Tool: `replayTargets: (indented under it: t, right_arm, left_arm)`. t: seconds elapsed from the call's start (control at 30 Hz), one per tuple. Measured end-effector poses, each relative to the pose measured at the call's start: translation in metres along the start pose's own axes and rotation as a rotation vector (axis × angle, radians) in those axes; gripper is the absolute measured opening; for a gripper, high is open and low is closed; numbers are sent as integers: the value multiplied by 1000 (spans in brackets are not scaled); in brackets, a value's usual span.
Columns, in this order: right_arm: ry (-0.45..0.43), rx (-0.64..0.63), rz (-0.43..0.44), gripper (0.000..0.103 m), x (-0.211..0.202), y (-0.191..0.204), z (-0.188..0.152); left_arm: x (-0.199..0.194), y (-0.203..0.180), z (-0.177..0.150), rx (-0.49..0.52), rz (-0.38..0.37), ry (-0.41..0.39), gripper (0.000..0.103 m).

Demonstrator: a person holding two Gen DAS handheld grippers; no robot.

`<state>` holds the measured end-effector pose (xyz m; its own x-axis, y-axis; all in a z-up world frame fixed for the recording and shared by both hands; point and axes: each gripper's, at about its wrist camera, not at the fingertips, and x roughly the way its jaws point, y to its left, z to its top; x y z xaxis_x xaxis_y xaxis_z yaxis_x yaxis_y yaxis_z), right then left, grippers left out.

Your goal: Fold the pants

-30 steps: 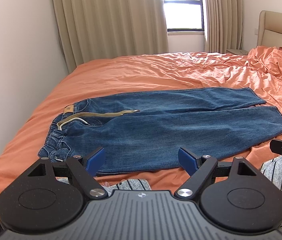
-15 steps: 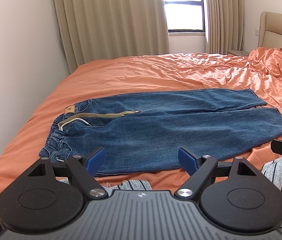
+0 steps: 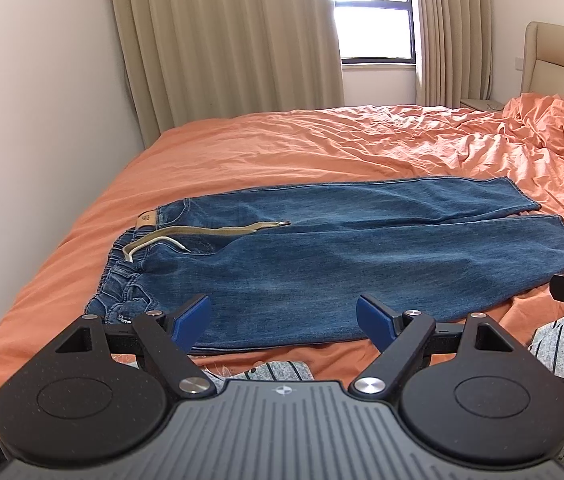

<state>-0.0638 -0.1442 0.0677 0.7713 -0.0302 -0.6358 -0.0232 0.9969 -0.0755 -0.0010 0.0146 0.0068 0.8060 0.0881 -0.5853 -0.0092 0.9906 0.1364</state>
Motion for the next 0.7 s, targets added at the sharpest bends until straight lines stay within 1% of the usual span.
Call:
replayTargets:
  t: [0.13, 0.23, 0.33, 0.47, 0.57, 0.63, 0.67, 0.7]
  right_arm:
    - [-2, -14, 4, 81, 9, -1, 1]
    - [1, -20, 0, 81, 21, -5, 5]
    - [-10, -6, -11, 81, 33, -10, 11]
    - [-41, 0, 12, 81, 51, -15, 21]
    - [-68, -7, 9, 81, 70, -14, 26]
    - [-87, -10, 18, 81, 85, -13, 30]
    - [-90, -10, 35, 81, 94, -13, 32]
    - [-92, -8, 60, 81, 102, -13, 35]
  left_arm:
    - [4, 2, 1, 15, -3, 4, 97]
    - [13, 6, 3, 32, 26, 7, 97]
    - [23, 18, 8, 9, 38, 6, 97]
    - [39, 39, 19, -24, 53, 1, 97]
    - [55, 61, 28, -50, 77, -1, 96]
    - [67, 79, 34, -73, 54, -6, 96]
    - [72, 89, 36, -89, 20, -12, 94]
    - [79, 102, 38, -109, -37, -18, 94]
